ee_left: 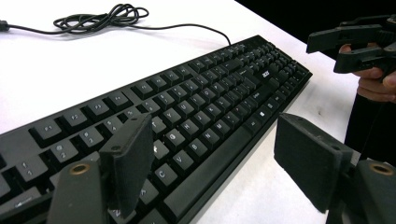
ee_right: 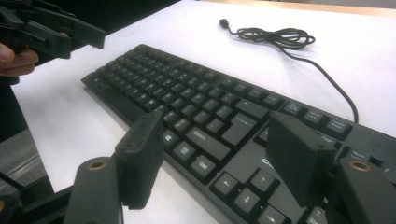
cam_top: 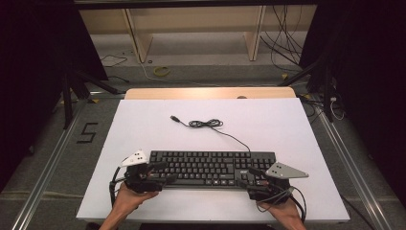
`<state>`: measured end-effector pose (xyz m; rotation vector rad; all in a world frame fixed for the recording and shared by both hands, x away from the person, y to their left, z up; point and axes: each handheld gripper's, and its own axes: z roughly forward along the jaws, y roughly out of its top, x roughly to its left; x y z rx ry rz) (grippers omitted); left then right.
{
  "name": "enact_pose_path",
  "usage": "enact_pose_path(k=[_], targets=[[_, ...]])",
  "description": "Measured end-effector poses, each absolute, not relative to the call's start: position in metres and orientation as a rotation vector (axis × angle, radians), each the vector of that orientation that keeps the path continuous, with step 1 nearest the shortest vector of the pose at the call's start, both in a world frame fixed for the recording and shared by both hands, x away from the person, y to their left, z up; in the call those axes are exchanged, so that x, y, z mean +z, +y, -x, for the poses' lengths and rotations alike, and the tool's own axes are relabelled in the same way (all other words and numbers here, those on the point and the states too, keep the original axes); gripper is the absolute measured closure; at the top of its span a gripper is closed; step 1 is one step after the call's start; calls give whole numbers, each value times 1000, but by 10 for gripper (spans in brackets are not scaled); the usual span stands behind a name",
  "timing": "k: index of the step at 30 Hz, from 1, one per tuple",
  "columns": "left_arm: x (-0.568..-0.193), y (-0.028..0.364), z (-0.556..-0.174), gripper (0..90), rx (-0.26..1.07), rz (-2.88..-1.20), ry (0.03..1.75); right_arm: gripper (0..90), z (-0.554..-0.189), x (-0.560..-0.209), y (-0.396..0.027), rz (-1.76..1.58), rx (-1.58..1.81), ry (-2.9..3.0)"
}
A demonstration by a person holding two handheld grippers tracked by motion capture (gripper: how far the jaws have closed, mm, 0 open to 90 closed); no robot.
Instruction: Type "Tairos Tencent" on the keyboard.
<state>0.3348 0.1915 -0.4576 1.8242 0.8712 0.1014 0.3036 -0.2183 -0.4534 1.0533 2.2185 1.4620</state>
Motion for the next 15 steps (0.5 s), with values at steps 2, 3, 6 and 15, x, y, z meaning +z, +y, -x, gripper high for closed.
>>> enact_pose_path(k=[2,3,6,15], targets=[[-459,193,-332,277,99,-1824,871,374,-302,-454,-221,-1051,1456,2214],[-459,193,-331,277,100,-1827,868,375,-302,-455,-222,-1057,1453,2214],[-460,193,-329,276,102,-1828,867,372,-301,-456,-225,-1061,1451,2208],[-461,194,-330,275,106,-1827,871,363,-300,-457,-228,-1076,1460,2194]])
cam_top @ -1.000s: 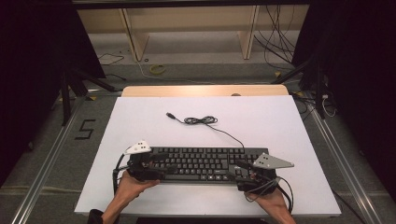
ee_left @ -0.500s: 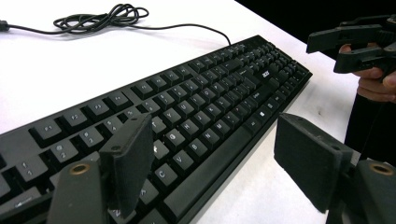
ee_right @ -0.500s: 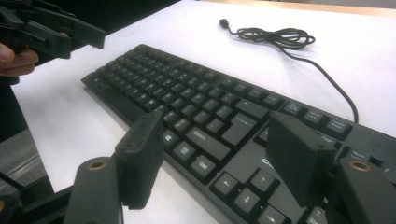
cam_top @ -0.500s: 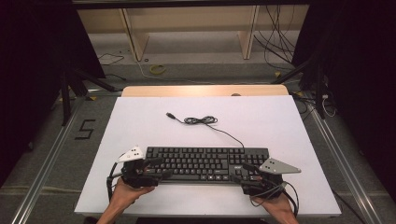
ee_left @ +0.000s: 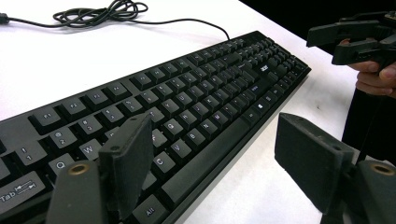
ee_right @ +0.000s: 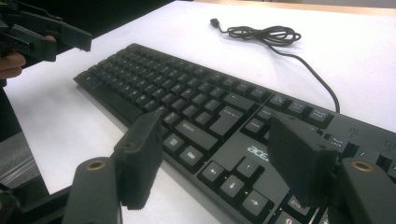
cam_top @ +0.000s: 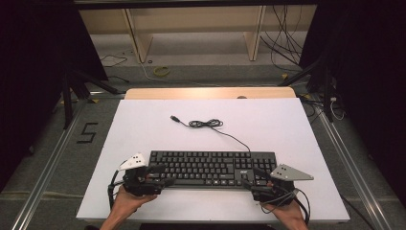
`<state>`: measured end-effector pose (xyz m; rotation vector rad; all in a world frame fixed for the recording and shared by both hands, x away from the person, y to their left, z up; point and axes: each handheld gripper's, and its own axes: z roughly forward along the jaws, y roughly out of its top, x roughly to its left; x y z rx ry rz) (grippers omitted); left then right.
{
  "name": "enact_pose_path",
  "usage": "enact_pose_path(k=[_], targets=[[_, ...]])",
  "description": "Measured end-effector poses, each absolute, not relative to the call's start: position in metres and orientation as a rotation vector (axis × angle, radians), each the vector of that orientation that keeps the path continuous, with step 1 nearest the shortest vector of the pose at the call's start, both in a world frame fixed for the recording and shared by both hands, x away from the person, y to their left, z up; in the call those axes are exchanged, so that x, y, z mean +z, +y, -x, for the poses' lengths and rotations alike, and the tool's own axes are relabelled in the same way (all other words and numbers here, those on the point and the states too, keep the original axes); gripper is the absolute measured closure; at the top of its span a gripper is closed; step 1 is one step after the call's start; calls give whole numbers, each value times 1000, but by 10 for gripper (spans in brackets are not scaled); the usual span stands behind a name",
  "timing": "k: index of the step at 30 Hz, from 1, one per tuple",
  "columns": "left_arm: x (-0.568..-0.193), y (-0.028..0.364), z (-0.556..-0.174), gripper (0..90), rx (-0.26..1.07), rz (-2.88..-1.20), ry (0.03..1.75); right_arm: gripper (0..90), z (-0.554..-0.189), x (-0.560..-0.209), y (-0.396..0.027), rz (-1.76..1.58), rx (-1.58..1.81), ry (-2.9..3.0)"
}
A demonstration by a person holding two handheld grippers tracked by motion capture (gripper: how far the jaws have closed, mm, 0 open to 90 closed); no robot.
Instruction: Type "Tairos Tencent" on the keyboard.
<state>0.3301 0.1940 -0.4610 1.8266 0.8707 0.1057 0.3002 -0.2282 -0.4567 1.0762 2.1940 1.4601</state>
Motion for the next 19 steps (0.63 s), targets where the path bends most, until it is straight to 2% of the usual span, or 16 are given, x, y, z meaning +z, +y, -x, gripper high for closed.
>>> enact_pose_path(k=[19], targets=[[-462,195,-331,272,115,-1826,869,346,-301,-457,-227,-1080,1458,2197]])
